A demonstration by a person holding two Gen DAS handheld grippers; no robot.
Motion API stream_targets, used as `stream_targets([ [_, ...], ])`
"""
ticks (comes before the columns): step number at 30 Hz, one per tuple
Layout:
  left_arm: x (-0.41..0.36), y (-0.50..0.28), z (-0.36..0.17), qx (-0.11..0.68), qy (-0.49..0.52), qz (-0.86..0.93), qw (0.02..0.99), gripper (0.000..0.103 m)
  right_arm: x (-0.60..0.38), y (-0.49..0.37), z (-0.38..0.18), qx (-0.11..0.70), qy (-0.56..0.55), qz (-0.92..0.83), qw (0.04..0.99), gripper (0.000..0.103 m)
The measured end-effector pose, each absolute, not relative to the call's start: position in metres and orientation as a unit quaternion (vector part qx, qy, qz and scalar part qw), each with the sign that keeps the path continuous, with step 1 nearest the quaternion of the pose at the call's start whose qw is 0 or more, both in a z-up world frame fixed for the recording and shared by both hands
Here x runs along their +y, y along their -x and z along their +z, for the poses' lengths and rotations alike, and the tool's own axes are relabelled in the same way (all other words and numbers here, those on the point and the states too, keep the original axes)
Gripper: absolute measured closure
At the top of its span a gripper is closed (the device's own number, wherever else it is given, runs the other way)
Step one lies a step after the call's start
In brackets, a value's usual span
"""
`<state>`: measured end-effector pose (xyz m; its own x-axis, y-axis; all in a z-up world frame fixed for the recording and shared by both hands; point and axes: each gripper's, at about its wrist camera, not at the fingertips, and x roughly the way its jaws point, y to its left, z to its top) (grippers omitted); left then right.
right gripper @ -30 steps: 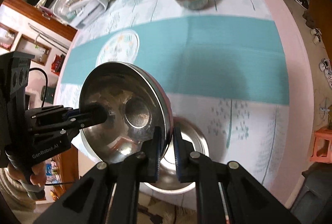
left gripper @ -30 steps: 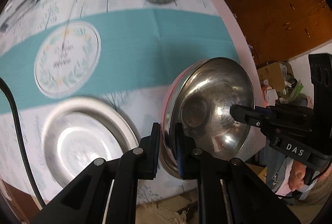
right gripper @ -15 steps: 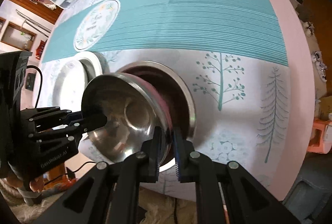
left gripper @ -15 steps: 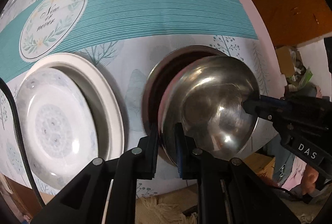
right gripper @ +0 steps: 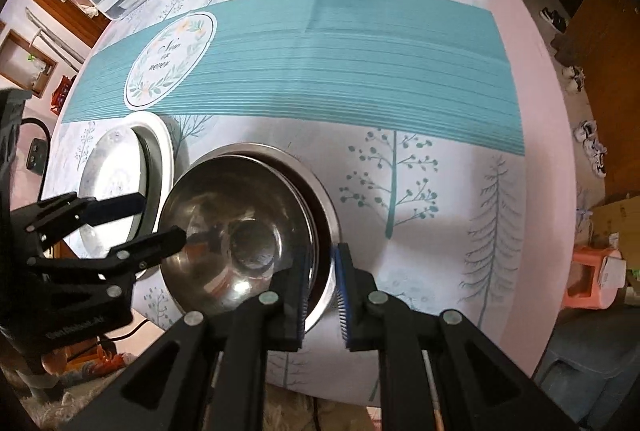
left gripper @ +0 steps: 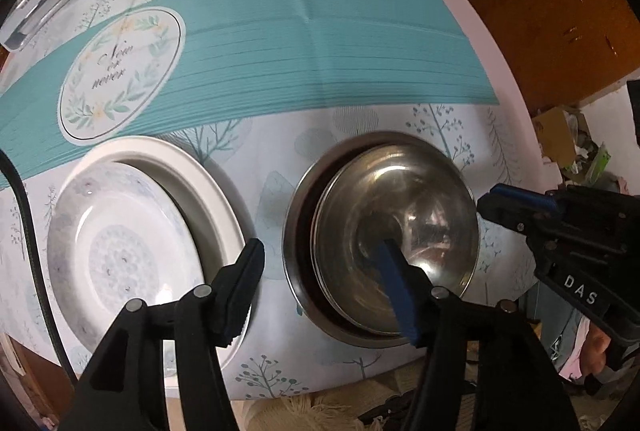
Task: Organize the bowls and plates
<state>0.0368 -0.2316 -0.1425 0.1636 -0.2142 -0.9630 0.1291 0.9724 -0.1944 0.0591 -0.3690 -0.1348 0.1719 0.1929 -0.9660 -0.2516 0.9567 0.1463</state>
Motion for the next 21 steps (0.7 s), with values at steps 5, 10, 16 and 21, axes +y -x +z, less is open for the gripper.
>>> stream_targets([
  [5, -0.228, -0.036, -0.135, 0.626, 0.042, -0.103, 0.772, 0.035, -0.372, -0.058, -0.131, 0.621, 0.021, 0.148, 0.769, 0.081],
  [10, -0.226, -0.036, -0.130, 0.618, 0.048, -0.098, 0.779, 0.033, -0.372, -0.057, -0.126, 0.616, 0.024, 0.155, 0.772, 0.081],
  [16, -0.227, -0.038, -0.121, 0.604, 0.043, -0.094, 0.790, 0.032, -0.369, -0.057, -0.121, 0.609, 0.026, 0.165, 0.775, 0.081],
  [21, -0.226, -0.043, -0.114, 0.600, 0.040, -0.095, 0.793, 0.032, -0.367, -0.061, -0.118, 0.607, 0.028, 0.171, 0.776, 0.080],
])
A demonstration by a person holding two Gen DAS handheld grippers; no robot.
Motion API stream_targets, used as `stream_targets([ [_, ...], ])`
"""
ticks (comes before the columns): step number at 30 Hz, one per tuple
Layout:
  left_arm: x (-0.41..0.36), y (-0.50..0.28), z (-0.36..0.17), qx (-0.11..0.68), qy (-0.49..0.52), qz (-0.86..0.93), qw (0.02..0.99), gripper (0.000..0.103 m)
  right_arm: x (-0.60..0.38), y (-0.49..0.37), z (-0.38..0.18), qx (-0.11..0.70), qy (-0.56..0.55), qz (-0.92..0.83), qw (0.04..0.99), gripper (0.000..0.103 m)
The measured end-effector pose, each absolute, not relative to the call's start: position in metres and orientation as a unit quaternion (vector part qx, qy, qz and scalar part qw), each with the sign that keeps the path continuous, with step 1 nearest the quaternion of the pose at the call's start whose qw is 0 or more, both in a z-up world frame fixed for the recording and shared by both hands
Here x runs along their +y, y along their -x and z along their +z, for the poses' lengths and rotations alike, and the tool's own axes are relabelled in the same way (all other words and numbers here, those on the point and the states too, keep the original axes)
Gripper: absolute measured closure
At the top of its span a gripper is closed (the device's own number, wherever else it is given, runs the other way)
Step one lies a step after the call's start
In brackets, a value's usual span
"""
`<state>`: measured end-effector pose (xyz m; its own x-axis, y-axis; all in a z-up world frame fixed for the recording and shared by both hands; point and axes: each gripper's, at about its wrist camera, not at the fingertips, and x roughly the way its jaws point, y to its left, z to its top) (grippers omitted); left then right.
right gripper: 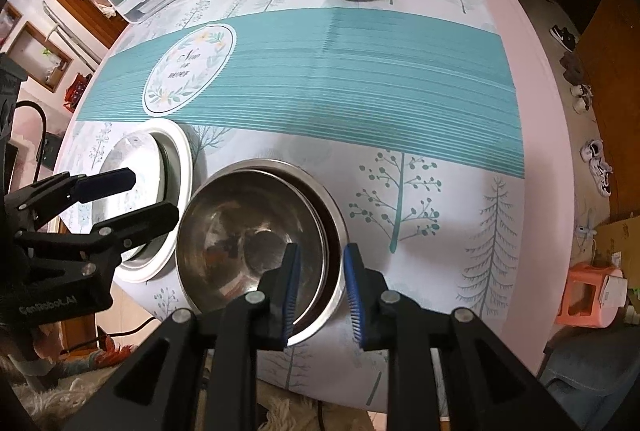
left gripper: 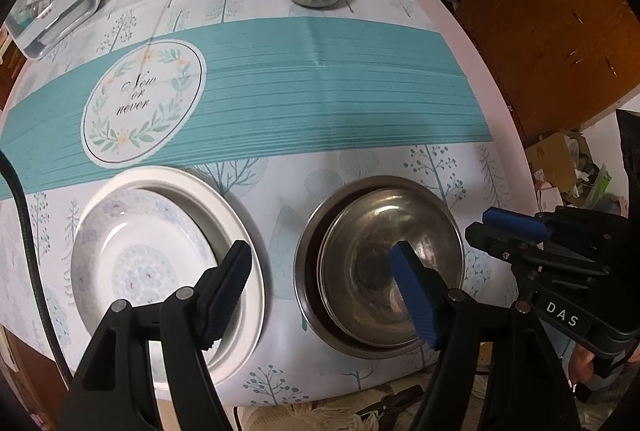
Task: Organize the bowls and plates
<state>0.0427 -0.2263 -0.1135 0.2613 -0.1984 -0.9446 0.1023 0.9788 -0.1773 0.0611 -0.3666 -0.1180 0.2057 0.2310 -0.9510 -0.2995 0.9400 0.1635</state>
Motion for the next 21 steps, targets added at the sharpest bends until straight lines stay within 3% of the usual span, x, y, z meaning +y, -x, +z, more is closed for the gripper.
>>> stream_targets([
  [18, -0.193, -0.156, -0.028, 0.537, 0.028, -0.085, 0.839, 0.030, -0.366, -0.153, -0.057, 0.557, 0.046, 0.154, 0.814, 0.080],
  [21, -0.191, -0.186, -0.010, 0.520, 0.028, -0.085, 0.849, 0.023, -0.366, -0.184, -0.038, 0.539, 0.048, 0.144, 0.829, 0.076],
])
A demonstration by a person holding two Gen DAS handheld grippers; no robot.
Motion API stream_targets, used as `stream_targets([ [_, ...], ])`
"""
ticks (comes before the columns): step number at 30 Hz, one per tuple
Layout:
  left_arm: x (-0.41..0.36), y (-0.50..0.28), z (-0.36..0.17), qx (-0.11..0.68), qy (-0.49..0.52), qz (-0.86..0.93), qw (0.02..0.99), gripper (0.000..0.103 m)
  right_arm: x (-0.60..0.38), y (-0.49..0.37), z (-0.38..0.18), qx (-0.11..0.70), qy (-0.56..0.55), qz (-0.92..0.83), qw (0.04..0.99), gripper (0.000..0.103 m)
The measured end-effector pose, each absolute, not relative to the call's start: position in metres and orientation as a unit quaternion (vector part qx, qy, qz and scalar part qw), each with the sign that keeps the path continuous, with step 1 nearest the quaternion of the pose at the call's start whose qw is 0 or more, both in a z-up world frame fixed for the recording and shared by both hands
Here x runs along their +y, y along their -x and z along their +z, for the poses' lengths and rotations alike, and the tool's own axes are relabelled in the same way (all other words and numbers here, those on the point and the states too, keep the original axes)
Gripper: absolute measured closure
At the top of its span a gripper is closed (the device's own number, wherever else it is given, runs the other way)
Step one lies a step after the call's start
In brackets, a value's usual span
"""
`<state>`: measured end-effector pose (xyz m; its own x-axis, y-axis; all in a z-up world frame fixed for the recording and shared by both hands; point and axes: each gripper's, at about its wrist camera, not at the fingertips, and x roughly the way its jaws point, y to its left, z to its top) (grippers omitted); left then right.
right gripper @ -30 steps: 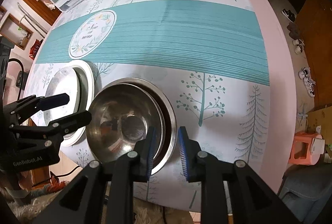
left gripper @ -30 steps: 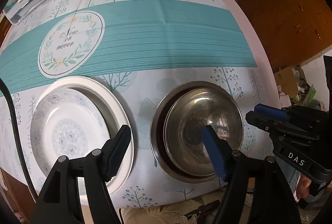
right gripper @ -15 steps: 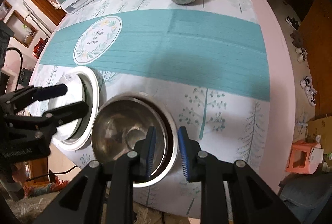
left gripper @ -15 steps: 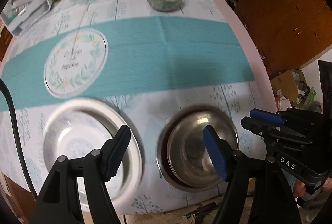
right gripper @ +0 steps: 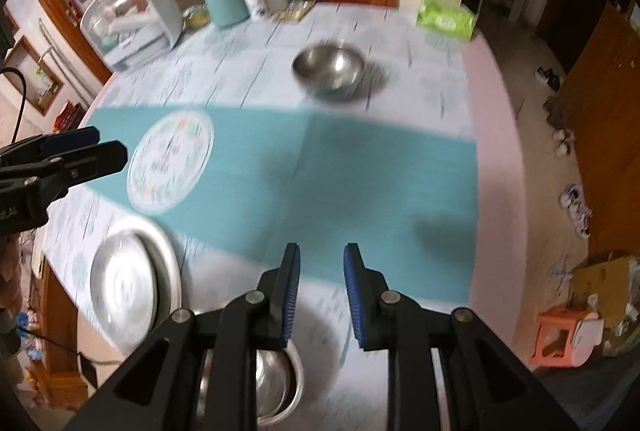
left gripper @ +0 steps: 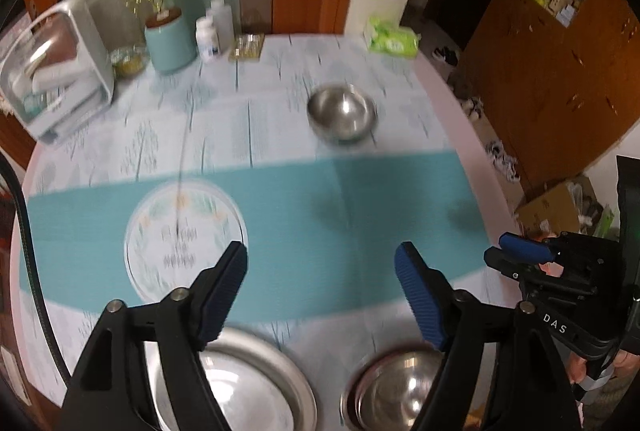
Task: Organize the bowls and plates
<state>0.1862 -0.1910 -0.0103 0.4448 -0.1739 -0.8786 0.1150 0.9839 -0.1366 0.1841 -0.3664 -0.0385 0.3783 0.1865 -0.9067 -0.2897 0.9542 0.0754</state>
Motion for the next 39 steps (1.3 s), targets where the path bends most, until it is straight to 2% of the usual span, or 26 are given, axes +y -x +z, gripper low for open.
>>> stream_targets([
  [1, -0.191, -0.195, -0.007, 0.514, 0.029, -0.083, 0.853, 0.019, -0.366, -0.195, -0.033, 0.532, 0.047, 0.142, 0.833, 0.068],
  [3, -0.190, -0.217, 0.000, 0.501, 0.032, -0.084, 0.861, 0.013, -0.365, -0.217, -0.022, 0.518, 0.049, 0.136, 0.843, 0.060],
  [7, -0.191, -0.268, -0.004, 0.489, 0.038, -0.084, 0.867, 0.011, -0.364, -0.267, -0.014, 0.509, 0.045, 0.121, 0.851, 0.059],
  [12, -0.194, -0.336, -0.033, 0.501, 0.045, -0.066, 0.862, 0.011, -0.367, -0.330, -0.028, 0.518, 0.002, 0.117, 0.847, 0.059],
  [17, -0.193, -0.393, -0.086, 0.547, 0.082, -0.058, 0.831, 0.011, -0.371, -0.382, -0.068, 0.544, -0.044, 0.103, 0.832, 0.059],
  [27, -0.203, -0.436, -0.162, 0.593, 0.084, -0.041, 0.800, 0.014, -0.375, -0.425, -0.139, 0.591, -0.091, 0.072, 0.798, 0.059],
  [31, -0.209, -0.442, -0.180, 0.608, 0.081, -0.041, 0.788, 0.023, -0.376, -0.431, -0.155, 0.608, -0.107, 0.073, 0.783, 0.060],
  [32, -0.210, -0.443, -0.185, 0.614, 0.082, -0.041, 0.784, 0.028, -0.375, -0.432, -0.158, 0.611, -0.107, 0.075, 0.781, 0.062],
  [33, -0.211, -0.443, -0.188, 0.617, 0.083, -0.043, 0.781, 0.032, -0.374, -0.432, -0.159, 0.613, -0.105, 0.077, 0.780, 0.068],
  [34, -0.212, -0.443, -0.191, 0.621, 0.085, -0.046, 0.778, 0.045, -0.372, -0.432, -0.162, 0.616, -0.106, 0.081, 0.777, 0.077],
  [35, -0.214, -0.444, -0.196, 0.629, 0.089, -0.053, 0.770, 0.062, -0.371, -0.432, -0.164, 0.618, -0.112, 0.087, 0.773, 0.081],
  [36, -0.215, -0.445, -0.199, 0.635, 0.091, -0.057, 0.765, 0.070, -0.370, -0.432, -0.165, 0.620, -0.115, 0.091, 0.771, 0.091],
  [37, -0.216, -0.445, -0.202, 0.639, 0.099, -0.064, 0.760, 0.082, -0.368, -0.432, -0.166, 0.623, -0.120, 0.100, 0.767, 0.095],
  [38, -0.217, -0.444, -0.203, 0.642, 0.105, -0.068, 0.756, 0.094, -0.366, -0.431, -0.165, 0.620, -0.119, 0.101, 0.769, 0.095],
  [39, -0.218, -0.443, -0.203, 0.643, 0.106, -0.069, 0.755, 0.096, -0.363, -0.430, -0.163, 0.619, -0.116, 0.104, 0.769, 0.095],
])
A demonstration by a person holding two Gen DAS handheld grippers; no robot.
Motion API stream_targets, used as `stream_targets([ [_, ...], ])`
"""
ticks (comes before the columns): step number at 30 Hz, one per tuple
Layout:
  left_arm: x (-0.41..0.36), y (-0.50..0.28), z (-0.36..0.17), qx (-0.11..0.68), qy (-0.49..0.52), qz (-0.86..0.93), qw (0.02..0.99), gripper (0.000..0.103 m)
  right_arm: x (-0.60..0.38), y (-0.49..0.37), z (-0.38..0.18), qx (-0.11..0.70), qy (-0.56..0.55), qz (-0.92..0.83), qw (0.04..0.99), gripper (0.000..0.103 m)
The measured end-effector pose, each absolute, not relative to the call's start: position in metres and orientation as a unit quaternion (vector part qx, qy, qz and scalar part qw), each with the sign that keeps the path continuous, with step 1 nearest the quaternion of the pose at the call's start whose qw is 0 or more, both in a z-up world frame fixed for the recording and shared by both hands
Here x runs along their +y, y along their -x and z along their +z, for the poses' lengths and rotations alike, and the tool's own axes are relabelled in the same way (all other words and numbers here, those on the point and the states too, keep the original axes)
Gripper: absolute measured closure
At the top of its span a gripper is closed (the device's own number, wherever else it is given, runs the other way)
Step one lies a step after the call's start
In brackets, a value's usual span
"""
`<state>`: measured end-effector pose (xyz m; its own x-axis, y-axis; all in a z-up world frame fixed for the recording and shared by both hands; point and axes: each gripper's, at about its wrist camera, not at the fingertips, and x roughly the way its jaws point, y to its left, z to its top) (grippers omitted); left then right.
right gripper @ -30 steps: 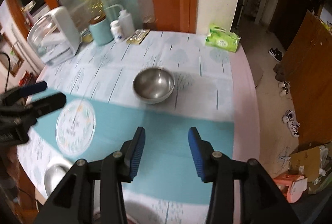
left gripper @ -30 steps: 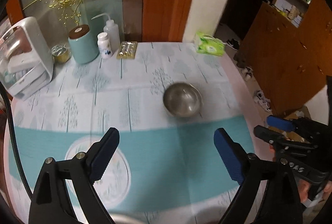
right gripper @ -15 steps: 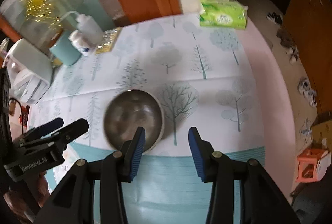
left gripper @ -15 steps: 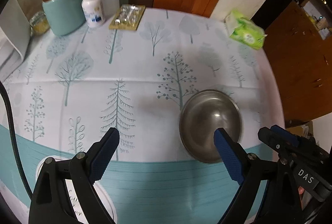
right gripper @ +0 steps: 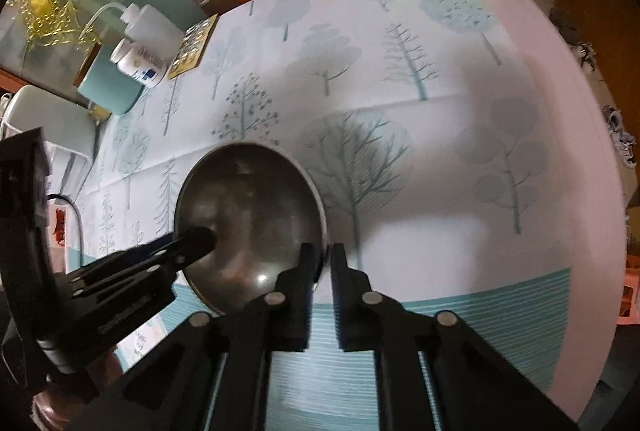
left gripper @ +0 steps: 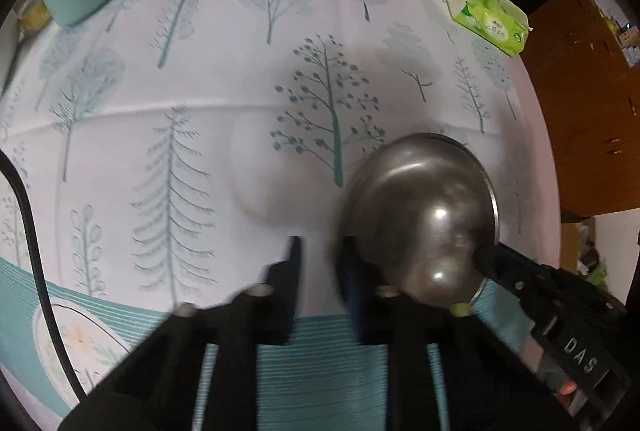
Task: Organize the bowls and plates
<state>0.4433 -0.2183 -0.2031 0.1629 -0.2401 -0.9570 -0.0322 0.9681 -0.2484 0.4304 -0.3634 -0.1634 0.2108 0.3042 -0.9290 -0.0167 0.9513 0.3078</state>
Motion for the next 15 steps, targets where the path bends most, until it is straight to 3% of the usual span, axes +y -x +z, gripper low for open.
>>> stream_targets([
  [7, -0.222, -0.424, -0.175, 0.631, 0.088, -0.074, 0.767, 0.097, -0.362, -0.413, -0.143, 0.618, -0.112, 0.110, 0.770, 0.095],
  [15, -0.212, -0.363, -0.108, 0.606, 0.072, -0.100, 0.786, 0.096, -0.371, -0.359, -0.088, 0.596, -0.118, 0.147, 0.780, 0.096],
])
